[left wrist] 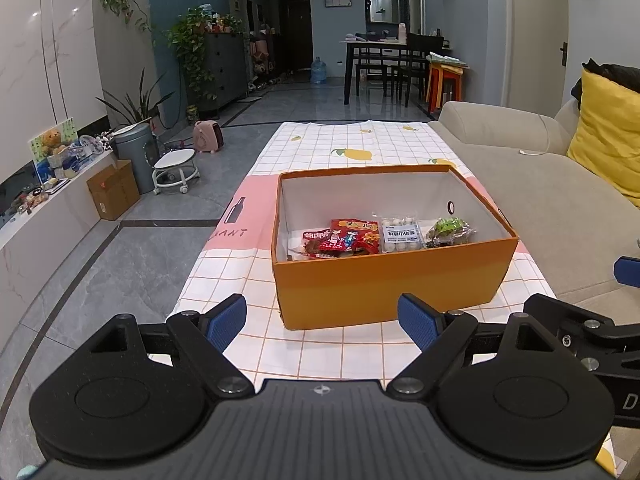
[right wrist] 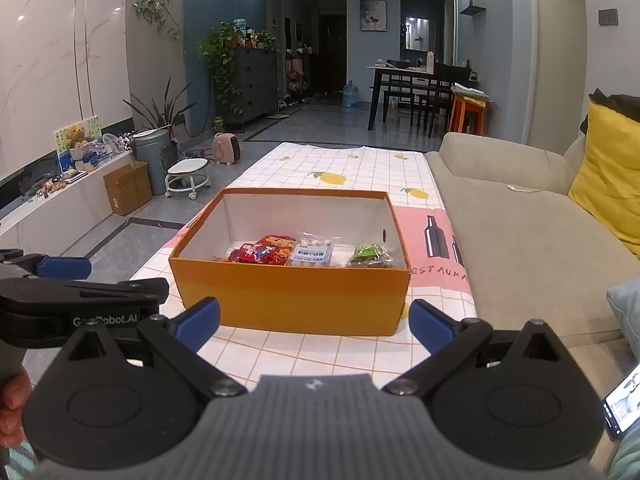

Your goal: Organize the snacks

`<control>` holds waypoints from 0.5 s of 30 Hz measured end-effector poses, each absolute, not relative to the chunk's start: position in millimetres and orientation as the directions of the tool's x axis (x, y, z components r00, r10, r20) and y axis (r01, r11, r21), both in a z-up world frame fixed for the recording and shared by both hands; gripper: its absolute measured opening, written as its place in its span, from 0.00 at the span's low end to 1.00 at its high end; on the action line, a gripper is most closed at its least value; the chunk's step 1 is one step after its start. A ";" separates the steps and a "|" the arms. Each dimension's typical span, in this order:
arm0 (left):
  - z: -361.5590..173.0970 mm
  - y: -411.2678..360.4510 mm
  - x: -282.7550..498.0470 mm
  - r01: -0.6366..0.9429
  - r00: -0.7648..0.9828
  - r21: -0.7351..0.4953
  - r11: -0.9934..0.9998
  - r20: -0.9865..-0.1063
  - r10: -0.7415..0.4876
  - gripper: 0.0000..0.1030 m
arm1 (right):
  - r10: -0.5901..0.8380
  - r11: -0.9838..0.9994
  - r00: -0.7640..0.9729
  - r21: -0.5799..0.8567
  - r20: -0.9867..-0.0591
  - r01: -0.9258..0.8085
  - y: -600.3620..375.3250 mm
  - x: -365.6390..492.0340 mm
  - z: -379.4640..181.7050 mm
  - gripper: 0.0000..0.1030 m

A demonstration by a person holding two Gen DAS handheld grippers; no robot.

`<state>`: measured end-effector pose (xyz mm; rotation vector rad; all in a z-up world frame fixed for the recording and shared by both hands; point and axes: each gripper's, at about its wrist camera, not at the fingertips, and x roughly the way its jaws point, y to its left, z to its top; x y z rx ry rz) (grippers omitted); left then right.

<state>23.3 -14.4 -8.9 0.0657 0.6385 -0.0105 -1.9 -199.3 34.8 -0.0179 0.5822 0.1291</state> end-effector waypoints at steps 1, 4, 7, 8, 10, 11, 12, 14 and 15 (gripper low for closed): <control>-8.7 -14.4 22.9 0.028 0.803 0.059 0.998 -0.596 0.013 0.97 | 0.117 0.992 0.827 0.020 -0.549 -0.127 -199.5 -2.1 34.7 0.95; -8.3 -14.4 23.2 0.027 0.802 0.061 0.998 -0.597 0.014 0.97 | 0.116 0.992 0.827 0.020 -0.550 -0.126 -199.4 -1.9 34.4 0.95; -8.1 -14.3 22.8 0.026 0.802 0.061 0.998 -0.597 0.016 0.97 | 0.116 0.992 0.827 0.019 -0.551 -0.126 -199.1 -2.4 34.5 0.95; -7.9 -14.2 23.0 0.025 0.802 0.061 0.998 -0.597 0.016 0.97 | 0.115 0.992 0.826 0.019 -0.551 -0.126 -198.9 -2.1 34.4 0.95; -7.8 -13.9 22.8 0.023 0.803 0.058 0.998 -0.596 0.016 0.97 | 0.115 0.992 0.824 0.021 -0.554 -0.125 -199.1 -1.7 33.9 0.95; -7.3 -13.3 22.6 0.023 0.803 0.056 0.998 -0.596 0.015 0.97 | 0.114 0.992 0.823 0.021 -0.556 -0.124 -199.0 -1.4 33.5 0.95; -6.9 -12.6 22.3 0.022 0.804 0.055 0.998 -0.594 0.015 0.97 | 0.114 0.992 0.823 0.021 -0.557 -0.123 -198.7 -1.5 33.2 0.95; -6.8 -12.0 21.5 0.019 0.805 0.057 0.998 -0.593 0.018 0.98 | 0.116 0.992 0.822 0.020 -0.558 -0.126 -198.1 -1.9 33.0 0.95; -6.6 -11.9 21.8 0.018 0.804 0.055 0.998 -0.594 0.018 0.99 | 0.116 0.992 0.821 0.020 -0.558 -0.126 -197.5 -2.3 33.4 0.95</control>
